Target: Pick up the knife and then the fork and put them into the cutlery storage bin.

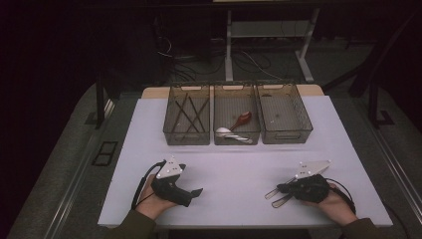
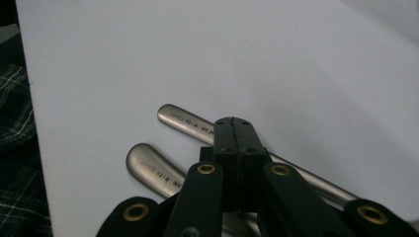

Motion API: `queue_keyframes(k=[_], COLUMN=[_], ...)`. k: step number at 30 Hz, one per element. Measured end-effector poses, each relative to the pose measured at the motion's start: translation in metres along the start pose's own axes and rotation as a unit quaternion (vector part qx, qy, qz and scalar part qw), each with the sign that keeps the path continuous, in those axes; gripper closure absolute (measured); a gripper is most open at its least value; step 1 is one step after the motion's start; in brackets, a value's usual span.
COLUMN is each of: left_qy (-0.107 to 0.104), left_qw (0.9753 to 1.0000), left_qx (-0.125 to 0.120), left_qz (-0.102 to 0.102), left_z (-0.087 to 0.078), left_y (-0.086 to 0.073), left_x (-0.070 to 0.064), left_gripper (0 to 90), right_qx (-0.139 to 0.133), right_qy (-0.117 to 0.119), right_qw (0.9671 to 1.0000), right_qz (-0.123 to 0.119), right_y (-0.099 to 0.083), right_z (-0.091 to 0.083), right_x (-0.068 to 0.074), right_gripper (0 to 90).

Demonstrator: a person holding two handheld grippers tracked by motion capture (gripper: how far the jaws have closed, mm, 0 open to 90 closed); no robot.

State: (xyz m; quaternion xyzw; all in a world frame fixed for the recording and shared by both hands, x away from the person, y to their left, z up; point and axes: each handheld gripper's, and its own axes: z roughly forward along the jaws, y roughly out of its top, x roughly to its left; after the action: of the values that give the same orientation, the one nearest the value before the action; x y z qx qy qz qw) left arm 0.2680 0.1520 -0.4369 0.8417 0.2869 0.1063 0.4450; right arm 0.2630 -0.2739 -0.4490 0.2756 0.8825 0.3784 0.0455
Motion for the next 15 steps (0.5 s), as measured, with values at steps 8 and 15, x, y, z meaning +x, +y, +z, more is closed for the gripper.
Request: queue_keyframes(k=[8, 15], left_qy=[-0.003, -0.004], left_qw=[1.0000, 1.0000], left_qx=[-0.002, -0.003], left_qz=[-0.002, -0.002], left_z=[0.000, 0.000], left_y=[0.001, 0.001], left_x=[0.000, 0.000], left_gripper=[0.0, 0.0], right_qx=[-0.004, -0.006], right_qy=[-0.016, -0.026], right_qw=[0.9998, 0.9996], right_qz=[-0.009, -0.010], right_y=[0.012, 0.024], right_z=[0.011, 0.021], right_x=[-0.007, -0.016], right_gripper=[89.2, 89.2])
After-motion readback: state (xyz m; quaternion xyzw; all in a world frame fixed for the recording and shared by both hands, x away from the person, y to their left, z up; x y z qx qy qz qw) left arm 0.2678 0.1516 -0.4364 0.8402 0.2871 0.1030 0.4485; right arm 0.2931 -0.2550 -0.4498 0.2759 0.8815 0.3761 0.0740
